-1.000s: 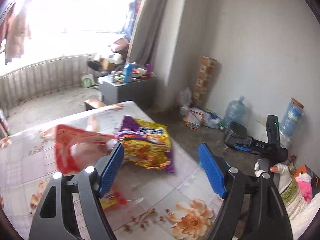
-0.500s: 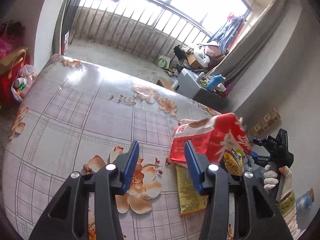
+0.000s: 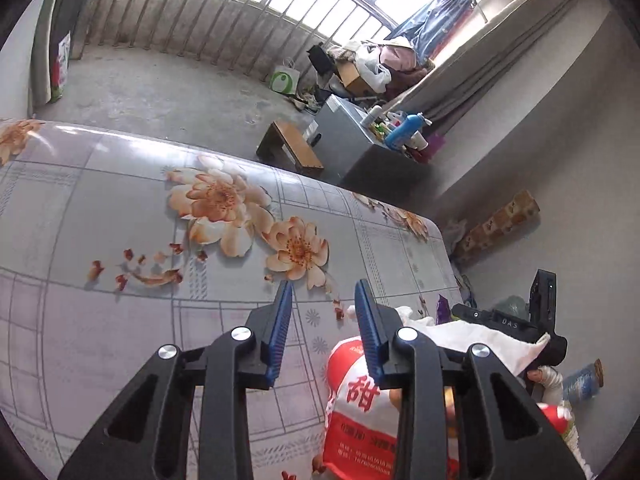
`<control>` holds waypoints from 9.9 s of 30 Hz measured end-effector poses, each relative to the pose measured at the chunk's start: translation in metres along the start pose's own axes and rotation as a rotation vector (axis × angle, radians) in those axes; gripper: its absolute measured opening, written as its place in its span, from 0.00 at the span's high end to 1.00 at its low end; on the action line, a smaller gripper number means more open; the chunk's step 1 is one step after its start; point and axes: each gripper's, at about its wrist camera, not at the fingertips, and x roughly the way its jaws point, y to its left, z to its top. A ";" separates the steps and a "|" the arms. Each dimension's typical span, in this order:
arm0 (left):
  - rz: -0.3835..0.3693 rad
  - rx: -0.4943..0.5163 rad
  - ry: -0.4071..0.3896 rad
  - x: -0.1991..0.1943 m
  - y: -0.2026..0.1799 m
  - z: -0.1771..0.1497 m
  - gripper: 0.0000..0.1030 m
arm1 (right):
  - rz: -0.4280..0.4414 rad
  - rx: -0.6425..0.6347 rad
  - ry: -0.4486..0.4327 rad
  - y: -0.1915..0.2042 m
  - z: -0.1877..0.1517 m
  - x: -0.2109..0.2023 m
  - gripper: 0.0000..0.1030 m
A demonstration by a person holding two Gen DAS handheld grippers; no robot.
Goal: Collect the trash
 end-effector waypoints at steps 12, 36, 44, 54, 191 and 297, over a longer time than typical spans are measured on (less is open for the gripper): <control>-0.145 0.198 0.214 0.062 -0.043 -0.017 0.70 | 0.159 -0.090 0.010 0.038 -0.038 0.001 0.55; -0.084 0.151 0.143 -0.049 -0.028 -0.080 0.70 | 0.259 -0.182 0.026 0.041 -0.075 -0.041 0.57; -0.029 0.187 -0.018 -0.124 -0.038 -0.089 0.68 | 0.253 -0.132 -0.076 0.014 -0.094 -0.106 0.51; -0.036 0.077 0.074 -0.185 -0.019 -0.212 0.59 | 0.259 -0.121 -0.029 -0.018 -0.203 -0.150 0.43; -0.212 0.436 0.818 0.169 -0.454 -0.309 0.99 | -0.166 0.700 -0.504 -0.297 -0.304 -0.226 1.00; 0.046 0.312 -0.284 -0.199 -0.120 -0.200 0.27 | 0.341 -0.091 -0.237 0.085 -0.198 -0.157 0.28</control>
